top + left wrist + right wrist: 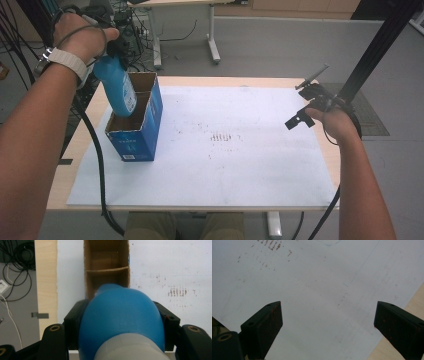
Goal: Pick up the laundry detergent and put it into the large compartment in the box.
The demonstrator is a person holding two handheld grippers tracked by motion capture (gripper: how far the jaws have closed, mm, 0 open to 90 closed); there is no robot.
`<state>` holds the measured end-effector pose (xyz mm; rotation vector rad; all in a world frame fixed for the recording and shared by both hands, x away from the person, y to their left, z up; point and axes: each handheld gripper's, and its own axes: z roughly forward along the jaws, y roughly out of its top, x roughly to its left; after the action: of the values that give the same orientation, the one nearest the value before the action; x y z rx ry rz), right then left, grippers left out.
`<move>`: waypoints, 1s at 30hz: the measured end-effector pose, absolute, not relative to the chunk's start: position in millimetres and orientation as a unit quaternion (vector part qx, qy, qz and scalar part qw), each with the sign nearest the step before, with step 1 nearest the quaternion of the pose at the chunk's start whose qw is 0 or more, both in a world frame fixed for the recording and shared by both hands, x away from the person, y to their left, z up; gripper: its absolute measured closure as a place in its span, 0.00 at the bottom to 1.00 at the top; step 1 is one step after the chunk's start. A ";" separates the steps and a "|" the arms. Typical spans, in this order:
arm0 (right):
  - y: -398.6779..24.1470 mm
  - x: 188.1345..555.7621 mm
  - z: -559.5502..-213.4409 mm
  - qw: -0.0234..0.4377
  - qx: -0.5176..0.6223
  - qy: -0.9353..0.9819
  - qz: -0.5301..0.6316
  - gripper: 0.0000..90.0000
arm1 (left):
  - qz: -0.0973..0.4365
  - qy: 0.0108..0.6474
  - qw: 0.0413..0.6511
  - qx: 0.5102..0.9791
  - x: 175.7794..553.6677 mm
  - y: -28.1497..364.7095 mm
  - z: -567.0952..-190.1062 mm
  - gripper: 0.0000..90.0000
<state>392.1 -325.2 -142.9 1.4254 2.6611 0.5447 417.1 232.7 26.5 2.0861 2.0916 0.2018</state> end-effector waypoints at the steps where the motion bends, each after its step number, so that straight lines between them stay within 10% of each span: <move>1: -325.0 392.1 -142.8 0.037 0.463 0.867 0.178 0.09 | 0.066 0.703 0.088 0.703 418.9 232.7 22.5 0.42; 30: -328.6 389.9 -149.8 0.034 0.470 0.864 0.176 0.09 | 0.067 0.698 0.072 0.710 430.4 226.2 -34.6 0.42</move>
<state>389.9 -328.6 -149.8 1.4462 2.6585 0.5409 430.4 226.2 -34.6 2.1335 2.0965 0.2013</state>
